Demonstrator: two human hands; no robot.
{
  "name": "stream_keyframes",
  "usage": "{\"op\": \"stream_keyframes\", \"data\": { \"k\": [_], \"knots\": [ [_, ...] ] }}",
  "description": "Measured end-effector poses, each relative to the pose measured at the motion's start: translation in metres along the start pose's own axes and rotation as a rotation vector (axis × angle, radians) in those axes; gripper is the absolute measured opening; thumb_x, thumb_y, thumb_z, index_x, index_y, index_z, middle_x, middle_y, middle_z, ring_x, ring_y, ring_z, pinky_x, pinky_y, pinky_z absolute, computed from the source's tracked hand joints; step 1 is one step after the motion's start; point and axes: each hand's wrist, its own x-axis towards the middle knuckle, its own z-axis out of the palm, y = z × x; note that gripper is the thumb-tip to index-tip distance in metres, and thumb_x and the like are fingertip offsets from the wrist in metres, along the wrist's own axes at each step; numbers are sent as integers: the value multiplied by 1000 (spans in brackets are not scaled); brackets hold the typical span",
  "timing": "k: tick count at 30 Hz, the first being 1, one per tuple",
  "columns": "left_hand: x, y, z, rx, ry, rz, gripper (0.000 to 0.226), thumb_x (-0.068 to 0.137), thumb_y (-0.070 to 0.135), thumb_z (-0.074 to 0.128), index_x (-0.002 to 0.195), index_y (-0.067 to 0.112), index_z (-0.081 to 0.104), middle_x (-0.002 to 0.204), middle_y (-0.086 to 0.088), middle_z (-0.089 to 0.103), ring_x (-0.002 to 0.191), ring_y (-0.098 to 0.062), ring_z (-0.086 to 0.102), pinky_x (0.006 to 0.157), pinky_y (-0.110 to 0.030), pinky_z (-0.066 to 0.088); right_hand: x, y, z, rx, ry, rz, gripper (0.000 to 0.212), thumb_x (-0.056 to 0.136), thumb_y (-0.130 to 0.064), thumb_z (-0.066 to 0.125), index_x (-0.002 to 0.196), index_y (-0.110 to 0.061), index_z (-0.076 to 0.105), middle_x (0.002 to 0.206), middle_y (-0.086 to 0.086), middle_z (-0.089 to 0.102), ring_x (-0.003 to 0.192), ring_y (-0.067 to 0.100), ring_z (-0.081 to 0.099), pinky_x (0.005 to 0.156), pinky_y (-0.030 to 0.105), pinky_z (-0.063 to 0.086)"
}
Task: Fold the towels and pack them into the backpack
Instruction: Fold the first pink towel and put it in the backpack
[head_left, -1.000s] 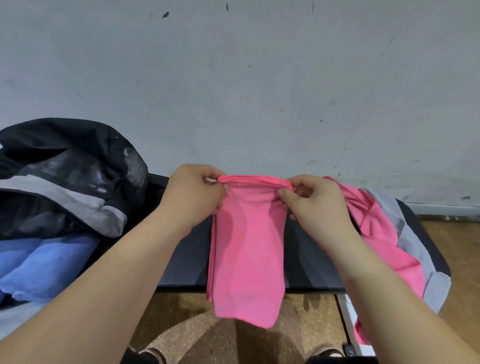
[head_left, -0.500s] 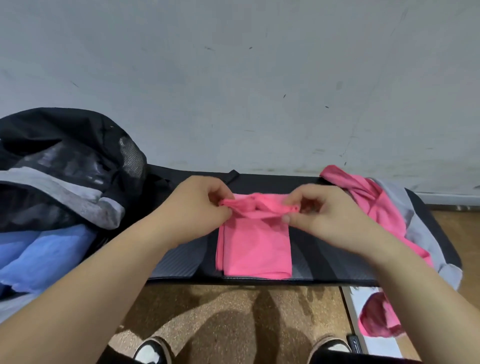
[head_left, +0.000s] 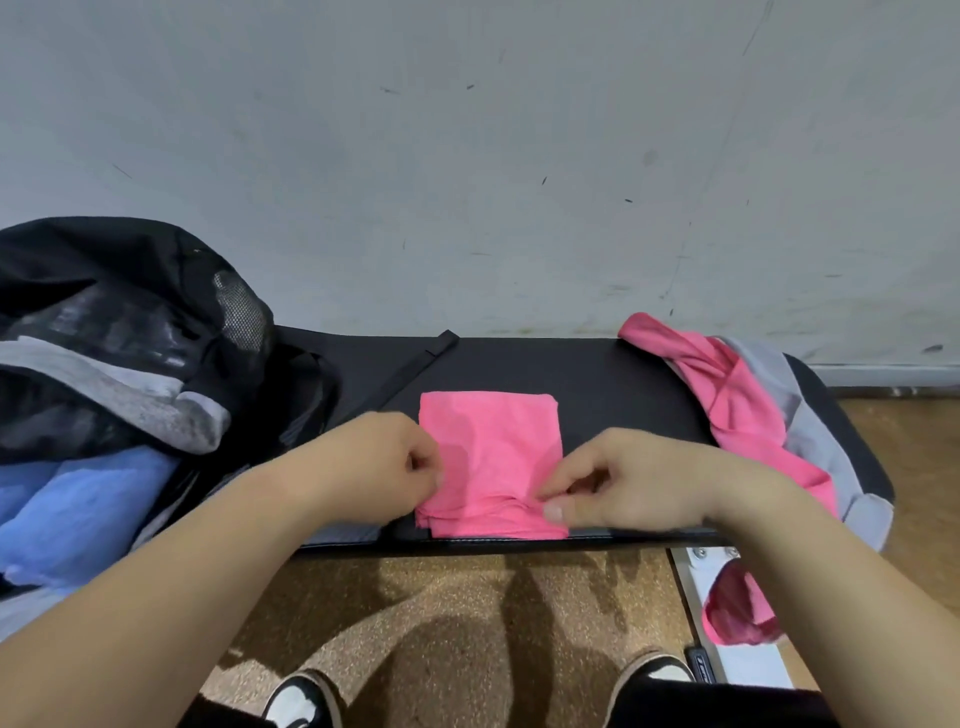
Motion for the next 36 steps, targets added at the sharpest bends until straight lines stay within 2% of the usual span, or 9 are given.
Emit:
{"op": "stream_keyframes", "data": {
  "k": [3, 5, 10, 13, 16, 19, 25, 30, 36],
  "knots": [
    [15, -4, -4, -128, 283, -36, 10, 95, 28, 66, 92, 25, 75, 80, 10, 70, 73, -4, 62, 69, -21, 51, 19, 3, -4, 207, 349, -10, 28, 92, -42, 75, 80, -17, 73, 68, -11, 66, 60, 5, 58, 67, 30, 53],
    [26, -8, -1, -182, 362, -57, 24, 96, 29, 68, 120, 27, 71, 107, 9, 70, 92, -10, 65, 85, -30, 54, 38, 5, -1, 183, 538, 38, 19, 93, -38, 74, 101, -21, 72, 89, -12, 68, 75, 4, 62, 81, 31, 54],
    [46, -12, 12, -246, 217, -101, 73, 88, 28, 80, 153, 26, 47, 147, 4, 57, 128, -17, 58, 112, -34, 45, 63, 3, 2, 275, 445, 141, 69, 87, -22, 81, 149, -14, 51, 129, 4, 64, 106, 14, 63, 100, 28, 49],
    [50, -14, 12, -299, 174, -156, 73, 81, 25, 85, 147, 25, 54, 129, 3, 66, 108, -15, 64, 104, -34, 51, 68, 3, 1, 399, 375, 187, 52, 77, -9, 87, 126, -12, 69, 109, 5, 71, 96, 17, 68, 85, 31, 54],
    [48, -17, 9, -380, 166, -164, 31, 78, 17, 86, 106, 25, 75, 90, 2, 75, 73, -9, 65, 83, -39, 61, 65, 1, 1, 368, 348, 187, 22, 73, -3, 86, 90, -12, 74, 79, 2, 68, 71, 17, 63, 62, 33, 53],
    [40, -17, 6, -458, 220, -158, 19, 80, 12, 83, 87, 25, 70, 78, 6, 72, 58, 0, 59, 64, -29, 55, 57, -4, 1, 433, 402, 98, 22, 78, 7, 79, 90, -9, 68, 79, 6, 67, 63, 16, 63, 60, 36, 59],
    [23, -13, -4, -754, 237, -149, 14, 91, -2, 71, 97, 7, 62, 74, -9, 71, 48, -18, 63, 39, -24, 38, 39, -10, 0, 489, 572, -50, 26, 79, 9, 76, 88, -15, 71, 76, 12, 72, 48, 18, 59, 43, 31, 51],
    [11, -8, 1, -1067, 184, -149, 13, 95, -9, 66, 98, 2, 59, 87, -22, 76, 83, -33, 80, 67, -32, 66, 29, -7, 9, 583, 615, -67, 29, 75, 16, 73, 84, -11, 68, 75, 10, 72, 64, 22, 69, 66, 50, 63],
    [8, -2, 4, -1197, 136, -270, 24, 88, -12, 52, 105, 2, 64, 105, -24, 77, 94, -31, 80, 94, -42, 62, 20, -6, 23, 418, 522, -137, 23, 74, -4, 83, 82, -23, 74, 88, -1, 77, 78, 13, 70, 75, 36, 56]
  ]
}}
